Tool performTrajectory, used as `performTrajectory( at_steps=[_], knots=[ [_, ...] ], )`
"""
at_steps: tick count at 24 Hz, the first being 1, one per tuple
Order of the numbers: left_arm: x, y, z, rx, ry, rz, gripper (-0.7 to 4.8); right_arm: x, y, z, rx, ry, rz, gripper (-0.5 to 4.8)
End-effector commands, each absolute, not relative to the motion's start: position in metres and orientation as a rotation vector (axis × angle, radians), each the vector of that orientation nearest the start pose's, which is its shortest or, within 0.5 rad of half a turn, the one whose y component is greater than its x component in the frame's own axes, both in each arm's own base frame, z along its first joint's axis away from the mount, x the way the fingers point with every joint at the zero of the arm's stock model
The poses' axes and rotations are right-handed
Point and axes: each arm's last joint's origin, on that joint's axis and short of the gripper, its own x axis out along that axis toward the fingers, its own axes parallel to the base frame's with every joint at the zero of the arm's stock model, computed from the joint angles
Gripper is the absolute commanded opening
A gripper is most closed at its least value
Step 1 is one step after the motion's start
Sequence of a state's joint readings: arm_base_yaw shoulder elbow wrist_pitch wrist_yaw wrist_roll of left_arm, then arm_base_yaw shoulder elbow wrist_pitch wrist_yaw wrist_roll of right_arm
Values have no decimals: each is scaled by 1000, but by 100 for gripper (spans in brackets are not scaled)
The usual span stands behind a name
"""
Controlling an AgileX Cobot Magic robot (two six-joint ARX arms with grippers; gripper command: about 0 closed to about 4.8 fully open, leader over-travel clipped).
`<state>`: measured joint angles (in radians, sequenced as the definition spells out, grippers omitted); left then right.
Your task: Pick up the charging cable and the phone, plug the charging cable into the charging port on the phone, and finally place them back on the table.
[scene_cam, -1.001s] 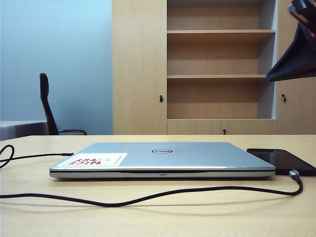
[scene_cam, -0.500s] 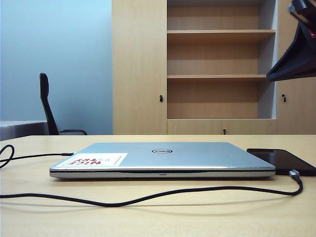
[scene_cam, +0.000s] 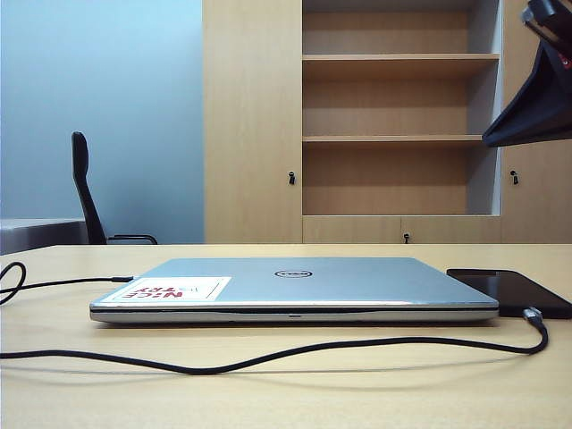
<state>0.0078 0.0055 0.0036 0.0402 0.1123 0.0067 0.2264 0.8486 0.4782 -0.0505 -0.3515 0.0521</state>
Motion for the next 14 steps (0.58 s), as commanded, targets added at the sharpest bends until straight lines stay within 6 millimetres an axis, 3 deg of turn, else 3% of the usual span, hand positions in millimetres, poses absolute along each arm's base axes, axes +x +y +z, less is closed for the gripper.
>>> performTrajectory(
  at_steps=[1, 11, 14],
  knots=[
    [98, -2, 169, 10, -49, -106, -6, 171, 50, 239, 74, 380, 569, -1],
    [98, -2, 169, 11, -51, -106, -6, 140, 43, 259, 61, 180, 578, -1],
    [98, -2, 169, 11, -51, -106, -6, 131, 37, 255, 53, 114, 476, -1]
  ],
)
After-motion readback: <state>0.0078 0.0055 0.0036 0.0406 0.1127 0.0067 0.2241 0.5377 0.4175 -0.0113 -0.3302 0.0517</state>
